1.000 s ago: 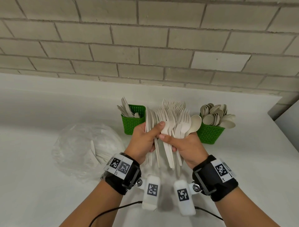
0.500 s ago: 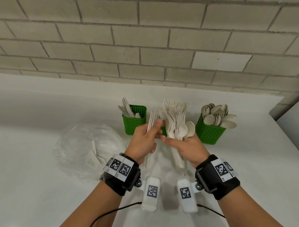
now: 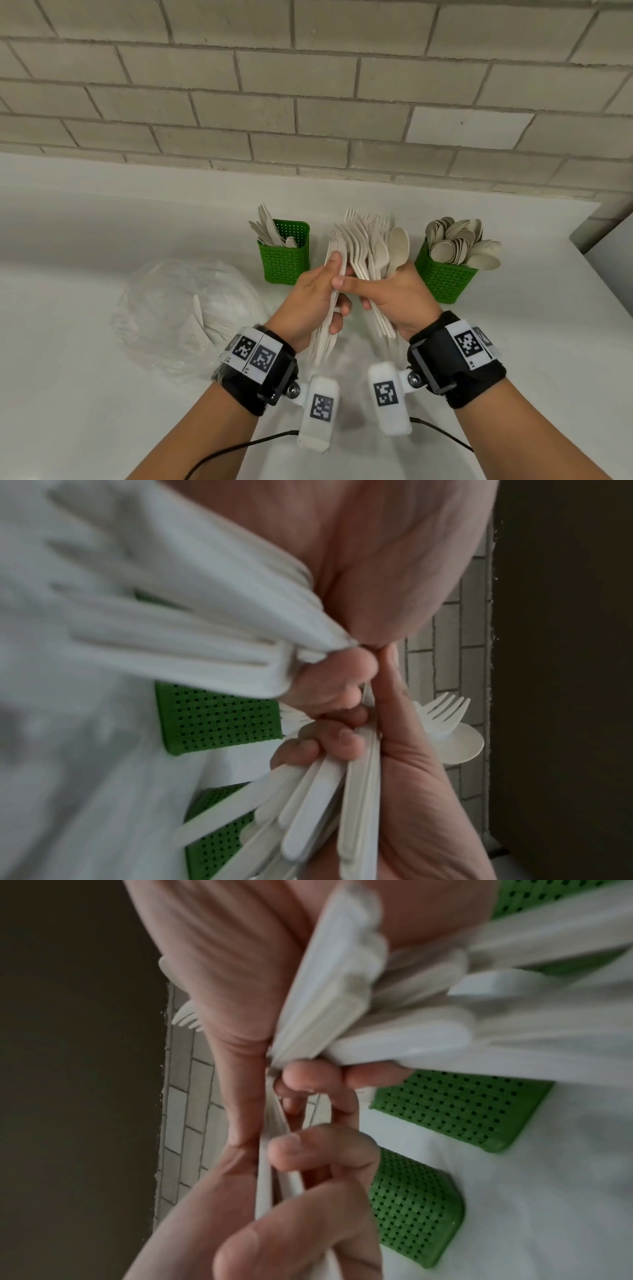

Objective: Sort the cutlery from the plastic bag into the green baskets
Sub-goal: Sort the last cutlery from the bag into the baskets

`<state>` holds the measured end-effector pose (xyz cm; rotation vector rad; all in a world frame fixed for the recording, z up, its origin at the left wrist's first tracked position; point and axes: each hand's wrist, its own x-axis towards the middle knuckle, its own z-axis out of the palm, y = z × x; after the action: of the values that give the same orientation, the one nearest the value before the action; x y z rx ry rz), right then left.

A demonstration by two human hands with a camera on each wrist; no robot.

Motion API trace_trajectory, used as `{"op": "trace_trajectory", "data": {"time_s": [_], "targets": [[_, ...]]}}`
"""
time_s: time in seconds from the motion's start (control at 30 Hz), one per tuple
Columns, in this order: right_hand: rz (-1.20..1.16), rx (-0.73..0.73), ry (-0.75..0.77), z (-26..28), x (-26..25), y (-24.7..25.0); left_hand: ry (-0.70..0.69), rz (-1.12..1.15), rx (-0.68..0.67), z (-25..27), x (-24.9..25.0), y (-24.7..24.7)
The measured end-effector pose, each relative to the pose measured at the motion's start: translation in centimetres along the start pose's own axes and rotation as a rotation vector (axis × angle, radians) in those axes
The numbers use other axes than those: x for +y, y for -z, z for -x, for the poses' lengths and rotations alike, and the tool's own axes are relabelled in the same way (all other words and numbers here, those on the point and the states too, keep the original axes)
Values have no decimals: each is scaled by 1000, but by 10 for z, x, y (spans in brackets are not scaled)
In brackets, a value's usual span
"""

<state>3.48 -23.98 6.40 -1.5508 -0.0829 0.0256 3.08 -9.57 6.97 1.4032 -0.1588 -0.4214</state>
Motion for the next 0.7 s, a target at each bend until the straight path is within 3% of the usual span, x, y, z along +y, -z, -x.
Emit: {"op": "trace_trajectory", "data": {"time_s": [0.13,0.33,0.5,0.7], "targets": [[49,-16,16,3,-3,-2,64,107,-11,0,-1,3],[47,180,70,-3,9,-1,52,154,71,1,3,5],[43,61,50,4,6,-7,41,153,122,-2,4,4],[-26,176,65,2,8,-10,6,218,174,-5,3,3]]}}
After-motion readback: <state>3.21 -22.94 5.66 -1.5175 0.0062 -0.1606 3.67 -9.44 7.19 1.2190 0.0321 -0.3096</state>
